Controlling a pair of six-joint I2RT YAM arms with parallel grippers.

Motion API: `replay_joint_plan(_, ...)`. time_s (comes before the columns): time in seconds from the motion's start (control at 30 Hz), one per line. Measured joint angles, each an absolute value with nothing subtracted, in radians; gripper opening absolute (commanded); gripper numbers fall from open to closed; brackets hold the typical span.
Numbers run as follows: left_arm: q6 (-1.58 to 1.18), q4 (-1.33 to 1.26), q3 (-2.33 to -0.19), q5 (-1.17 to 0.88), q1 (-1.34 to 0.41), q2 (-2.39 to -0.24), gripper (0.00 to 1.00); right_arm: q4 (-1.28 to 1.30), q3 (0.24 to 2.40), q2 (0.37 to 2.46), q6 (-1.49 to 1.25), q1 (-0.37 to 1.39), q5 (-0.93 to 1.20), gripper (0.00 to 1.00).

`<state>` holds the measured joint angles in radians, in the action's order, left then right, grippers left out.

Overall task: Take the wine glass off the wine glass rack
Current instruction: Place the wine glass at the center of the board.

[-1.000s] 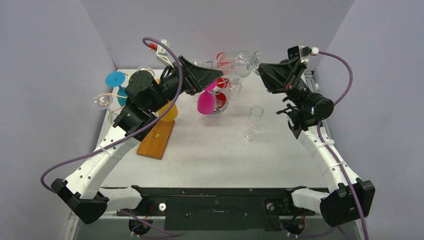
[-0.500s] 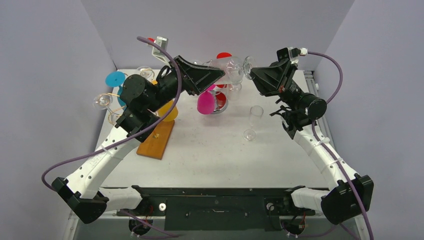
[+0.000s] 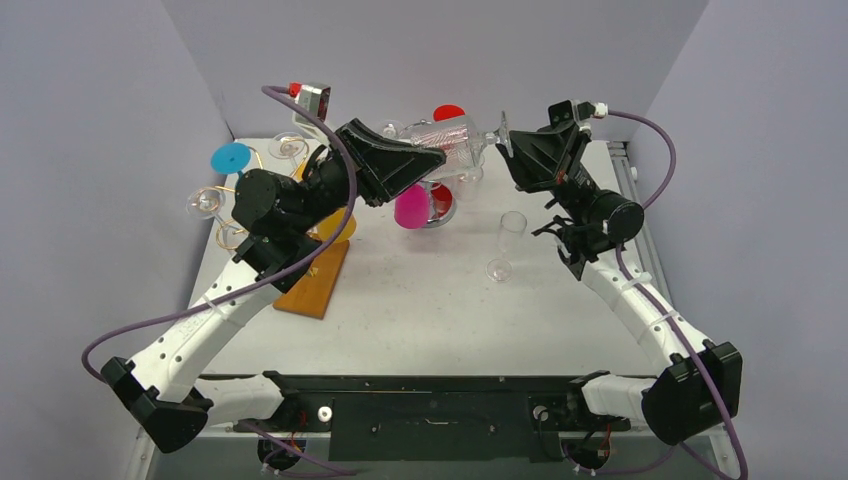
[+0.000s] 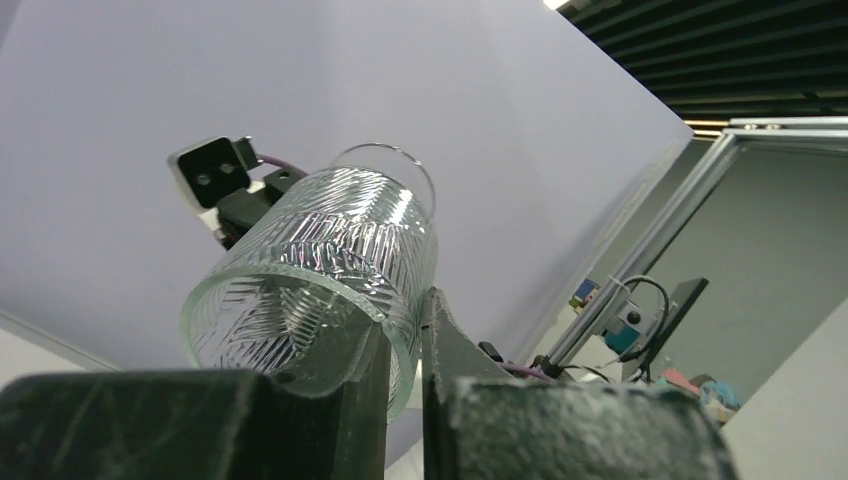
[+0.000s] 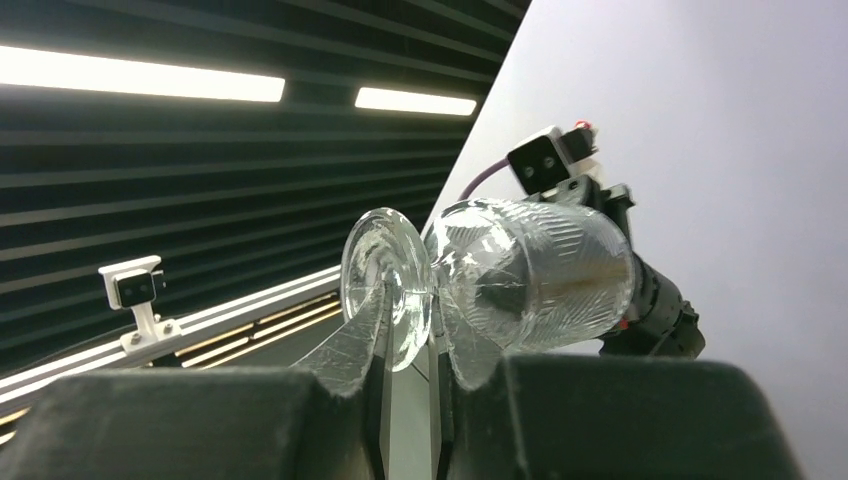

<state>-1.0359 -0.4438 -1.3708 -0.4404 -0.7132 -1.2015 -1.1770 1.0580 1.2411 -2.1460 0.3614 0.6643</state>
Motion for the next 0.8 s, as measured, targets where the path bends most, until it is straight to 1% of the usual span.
replay_joint_plan(0.17,-1.019,-0.437,-1.371,-0.44,-0.734,-1.189,0.0,-1.167,1.042,1.241,-2.146,0.366,0.645,0.0)
replay_joint_plan(0.23,-1.004,-0.407,-1.371,-0.415,-0.739,-1.183,0.0,-1.143,1.04,1.241,-2.146,0.364,0.645,0.1)
replay_joint_plan(0.27,-0.993,-0.384,-1.371,-0.396,-0.744,-1.177,0.0,-1.12,1.038,1.239,-2.146,0.36,0.647,0.21)
replay_joint_plan(0.3,-0.98,-0.356,-1.371,-0.376,-0.748,-1.17,0.0,-1.086,1.037,1.235,-2.146,0.357,0.652,0.27)
replay_joint_plan(0.33,-0.965,-0.321,-1.371,-0.35,-0.753,-1.161,0.0,-1.042,1.036,1.229,-2.144,0.351,0.664,0.36)
replay_joint_plan(0.37,-0.95,-0.29,-1.372,-0.33,-0.758,-1.155,0.0,-0.971,1.036,1.218,-2.127,0.343,0.681,0.39)
replay_joint_plan(0.4,-0.933,-0.252,-1.372,-0.307,-0.765,-1.147,0.0,-0.891,1.036,1.207,-2.093,0.336,0.694,0.45)
replay_joint_plan(0.47,-0.901,-0.165,-1.374,-0.269,-0.782,-1.138,0.0,-0.721,1.043,1.182,-1.997,0.315,0.709,0.52)
replay_joint_plan(0.6,-0.824,0.045,-1.394,-0.159,-0.837,-1.139,0.0,-0.306,1.129,1.136,-1.722,0.252,0.695,0.62)
replay_joint_plan(0.7,-0.776,0.183,-1.426,-0.066,-0.884,-1.147,0.0,-0.058,1.204,1.103,-1.52,0.197,0.665,0.64)
replay_joint_plan(0.8,-0.736,0.289,-1.468,0.016,-0.925,-1.163,0.0,0.139,1.258,1.068,-1.35,0.137,0.624,0.64)
